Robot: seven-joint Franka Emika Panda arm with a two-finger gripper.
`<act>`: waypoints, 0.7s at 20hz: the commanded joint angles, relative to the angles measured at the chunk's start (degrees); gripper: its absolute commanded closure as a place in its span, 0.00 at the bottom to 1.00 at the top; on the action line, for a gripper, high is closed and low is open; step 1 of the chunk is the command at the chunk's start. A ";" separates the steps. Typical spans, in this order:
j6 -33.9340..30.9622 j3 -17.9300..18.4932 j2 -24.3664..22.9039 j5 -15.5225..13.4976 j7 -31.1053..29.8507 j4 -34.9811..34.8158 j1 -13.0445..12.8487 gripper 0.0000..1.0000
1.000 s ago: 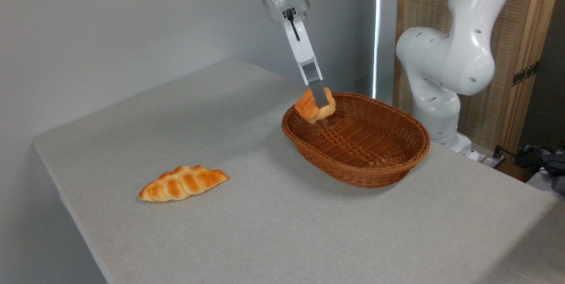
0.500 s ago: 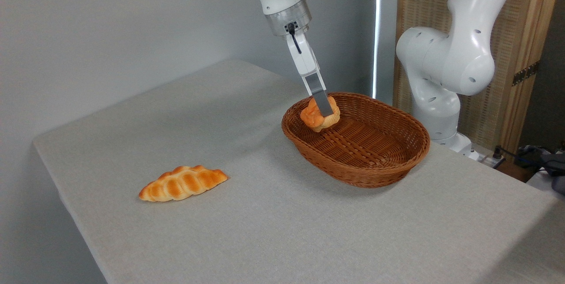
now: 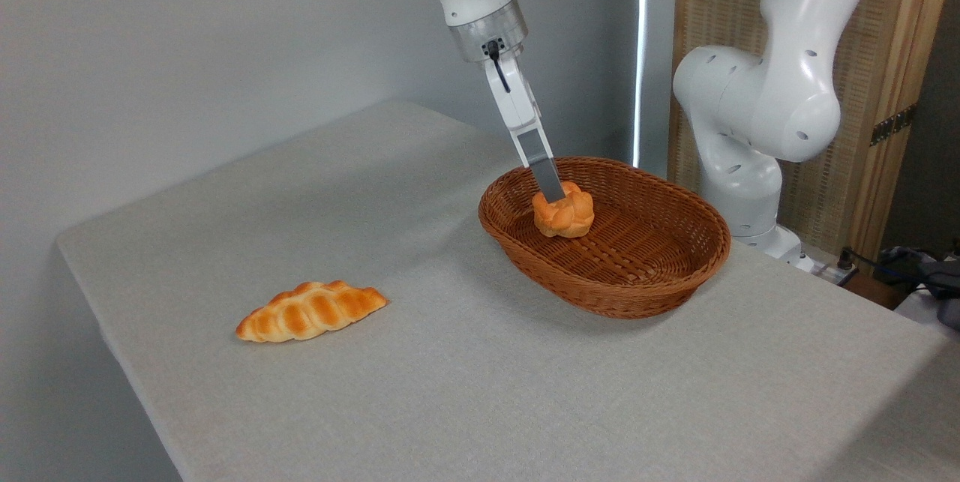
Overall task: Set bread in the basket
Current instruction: 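Lower the bun into the basket and open the gripper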
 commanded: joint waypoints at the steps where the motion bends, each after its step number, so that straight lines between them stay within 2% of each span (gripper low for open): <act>1: 0.91 0.44 -0.16 0.73 -0.24 -0.15 -0.66 0.01; 5: 3.54 1.58 -0.43 0.20 -1.82 1.77 -0.66 0.00; 9: 4.95 2.20 1.76 0.55 -9.37 7.66 -0.58 0.00; 12: 4.95 5.88 5.53 0.47 -14.29 14.32 -0.57 0.00; 14: 4.95 8.86 9.92 0.29 -17.28 21.00 -0.57 0.00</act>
